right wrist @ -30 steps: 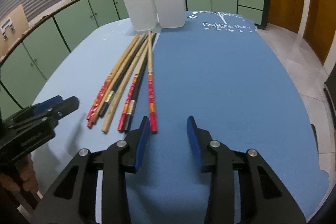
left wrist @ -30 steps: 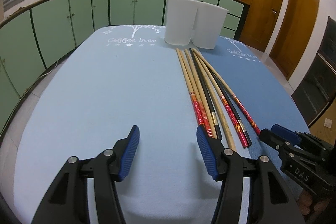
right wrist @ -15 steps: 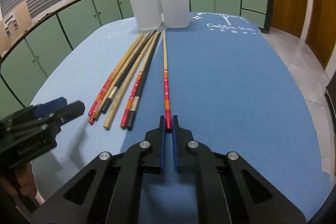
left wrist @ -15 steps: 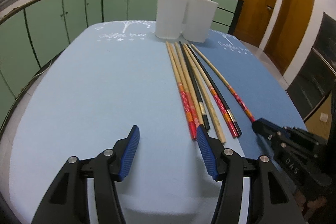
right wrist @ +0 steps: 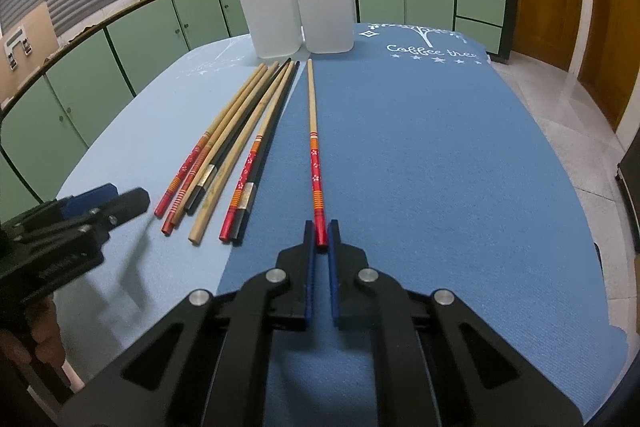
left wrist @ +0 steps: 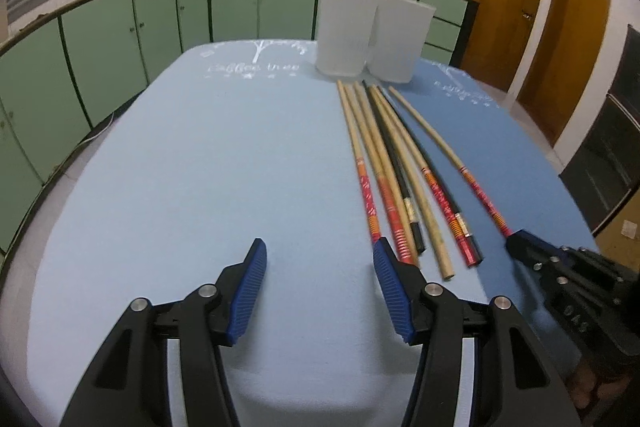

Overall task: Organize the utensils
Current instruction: 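Grasp a red-patterned chopstick with the right tool while the left tool grasps another, then lift the chopsticks and carry them over the white utensil holder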

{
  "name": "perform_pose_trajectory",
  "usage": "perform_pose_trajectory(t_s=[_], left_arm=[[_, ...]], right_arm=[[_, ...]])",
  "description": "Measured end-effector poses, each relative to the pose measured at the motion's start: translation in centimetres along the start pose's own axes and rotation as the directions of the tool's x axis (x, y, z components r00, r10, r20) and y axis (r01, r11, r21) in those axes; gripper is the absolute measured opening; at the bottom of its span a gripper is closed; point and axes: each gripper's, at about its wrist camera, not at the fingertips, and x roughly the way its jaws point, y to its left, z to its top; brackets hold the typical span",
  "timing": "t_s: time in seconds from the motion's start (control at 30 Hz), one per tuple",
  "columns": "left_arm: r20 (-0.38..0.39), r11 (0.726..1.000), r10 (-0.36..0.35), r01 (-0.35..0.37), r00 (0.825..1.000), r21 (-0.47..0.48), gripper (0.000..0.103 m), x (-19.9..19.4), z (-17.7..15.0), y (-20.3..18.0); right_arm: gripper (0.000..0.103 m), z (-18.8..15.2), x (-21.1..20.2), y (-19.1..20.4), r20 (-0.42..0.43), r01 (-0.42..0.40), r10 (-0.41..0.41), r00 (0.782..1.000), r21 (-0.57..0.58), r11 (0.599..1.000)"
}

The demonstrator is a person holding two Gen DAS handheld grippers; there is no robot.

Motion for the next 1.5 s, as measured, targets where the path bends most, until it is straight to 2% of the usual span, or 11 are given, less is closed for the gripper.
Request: perform_pose_trajectory(t_s=[0.23, 0.33, 0.4, 0.53, 0.6, 0.63, 0.8, 1.03, 1.27, 1.5], left_arm=[[-0.025, 0.999, -0.015, 0.016, 1.0, 0.041, 0.053, 0.8, -0.6, -1.4], [-0.011, 0.999, 0.003, -0.003, 1.0, 0.047, 0.046, 0.9, -0.6, -1.4], [-0.007, 0.999, 0.008, -0.008, 1.0, 0.036, 0.036, 1.0, -0.5, -1.2], [-0.001, 1.0, 0.012, -0.012, 1.0, 0.022, 0.023, 1.3, -0.1, -1.2], [0.002, 1.0, 0.008, -0.008, 1.0, 0.021, 0.01, 1.5, 0.0, -1.4], [0.002, 1.0, 0.007, -0.007, 1.0, 0.02, 0.007, 1.6, 0.0, -1.5], [0.007, 1.0, -0.005, 0.005, 1.0, 0.022, 0.006, 1.5, 0.3, -1.8], [0.047, 0.999, -0.012, 0.01, 0.999, 0.043, 0.006, -1.2, 1.4, -1.6], [0.13, 0.999, -0.015, 0.008, 0.991, 0.052, 0.006, -4.7, 3.8, -1.3], [0.236, 0.998, -0.036, 0.025, 0.971, 0.051, 0.006, -8.2, 7.3, -1.4]], right_arm=[[0.005, -0.1, 0.0, 0.0, 0.001, 0.0, 0.0, 1.0, -0.002, 1.0], [0.006, -0.1, 0.0, 0.0, 0.003, -0.002, 0.002, 1.0, 0.0, 1.0], [0.006, -0.1, 0.0, 0.0, 0.005, -0.003, 0.003, 1.0, 0.005, 1.0], [0.007, -0.1, 0.1, 0.1, 0.013, 0.001, -0.001, 1.0, 0.007, 1.0], [0.006, 0.0, 0.2, 0.1, 0.015, 0.001, -0.001, 1.0, 0.012, 1.0], [0.006, 0.1, 0.2, 0.1, 0.015, 0.0, 0.0, 1.0, 0.014, 1.0], [0.005, 0.5, -0.2, -0.1, 0.017, -0.019, 0.019, 1.0, 0.024, 1.0], [0.005, 1.7, -2.2, -0.3, 0.047, -0.033, 0.031, 0.998, 0.023, 0.999], [0.005, 4.4, -5.9, -0.2, 0.138, -0.046, 0.045, 0.989, 0.001, 0.999], [0.005, 8.3, -9.1, -0.6, 0.225, -0.084, 0.083, 0.971, -0.003, 0.996]])
